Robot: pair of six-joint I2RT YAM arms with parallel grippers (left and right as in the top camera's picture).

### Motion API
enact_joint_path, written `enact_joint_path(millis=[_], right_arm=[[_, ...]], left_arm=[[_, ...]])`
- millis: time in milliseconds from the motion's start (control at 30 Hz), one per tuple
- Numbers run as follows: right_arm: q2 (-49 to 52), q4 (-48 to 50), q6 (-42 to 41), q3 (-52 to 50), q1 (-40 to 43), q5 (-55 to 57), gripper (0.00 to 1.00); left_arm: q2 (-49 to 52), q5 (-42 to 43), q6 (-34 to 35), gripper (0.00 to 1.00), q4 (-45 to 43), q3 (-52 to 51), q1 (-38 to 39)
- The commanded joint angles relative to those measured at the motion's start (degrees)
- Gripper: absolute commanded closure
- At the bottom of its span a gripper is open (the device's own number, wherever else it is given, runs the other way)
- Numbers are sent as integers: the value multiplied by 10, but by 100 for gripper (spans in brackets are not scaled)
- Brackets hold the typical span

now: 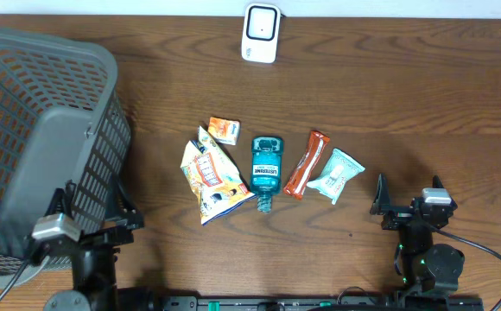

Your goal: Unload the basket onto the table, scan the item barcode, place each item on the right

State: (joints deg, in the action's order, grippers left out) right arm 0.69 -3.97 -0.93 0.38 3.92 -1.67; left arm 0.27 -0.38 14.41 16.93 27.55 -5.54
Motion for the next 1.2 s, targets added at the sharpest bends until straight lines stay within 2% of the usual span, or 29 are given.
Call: enact_joint_path(millis=[0,233,667,933,1167], right_arm=[[-3,-2,-7,-1,-3,1,1],[-3,-2,-7,-1,-3,1,1],[-3,-2,-7,-1,-3,1,1],[-3,-2,-7,-1,-3,1,1],[-3,-2,-7,-1,-3,1,1]], left_arm=[[0,-1,-3,2,1,-39,-3],[0,-1,-69,2,0,-103,-3],[0,-3,-71,2,35,-137,-3],[0,-3,-71,2,147,-137,-3],[0,-3,-71,2,319,-137,-3]])
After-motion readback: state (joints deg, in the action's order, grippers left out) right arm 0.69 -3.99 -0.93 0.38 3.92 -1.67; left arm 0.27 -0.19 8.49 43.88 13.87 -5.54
